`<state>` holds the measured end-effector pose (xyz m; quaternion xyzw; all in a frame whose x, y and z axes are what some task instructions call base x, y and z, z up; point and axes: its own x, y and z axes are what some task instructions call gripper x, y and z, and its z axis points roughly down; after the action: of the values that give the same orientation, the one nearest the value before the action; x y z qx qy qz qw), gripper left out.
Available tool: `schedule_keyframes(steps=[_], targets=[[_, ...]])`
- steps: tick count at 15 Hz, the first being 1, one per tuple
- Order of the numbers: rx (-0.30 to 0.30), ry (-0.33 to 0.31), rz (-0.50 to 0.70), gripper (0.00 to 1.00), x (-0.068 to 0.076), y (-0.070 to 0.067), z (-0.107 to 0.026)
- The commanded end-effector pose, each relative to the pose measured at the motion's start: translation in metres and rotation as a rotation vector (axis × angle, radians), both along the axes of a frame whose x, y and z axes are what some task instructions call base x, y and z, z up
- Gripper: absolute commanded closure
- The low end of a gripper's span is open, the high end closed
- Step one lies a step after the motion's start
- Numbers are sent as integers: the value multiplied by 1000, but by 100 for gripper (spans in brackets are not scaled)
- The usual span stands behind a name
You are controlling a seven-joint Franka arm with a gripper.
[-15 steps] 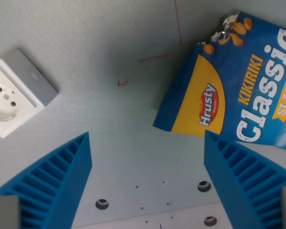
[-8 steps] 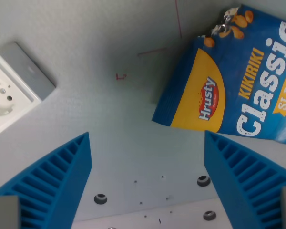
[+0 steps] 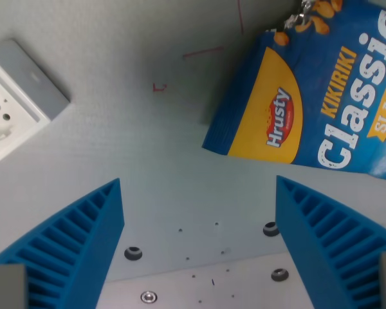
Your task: Rotate around base positive y
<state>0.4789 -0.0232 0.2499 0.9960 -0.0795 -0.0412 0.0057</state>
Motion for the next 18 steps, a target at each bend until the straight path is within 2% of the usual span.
schedule_keyframes(steps=[1, 18], targets=[[-2, 210, 0, 0, 9, 0, 5], [-2, 437, -1, 0, 9, 0, 5]])
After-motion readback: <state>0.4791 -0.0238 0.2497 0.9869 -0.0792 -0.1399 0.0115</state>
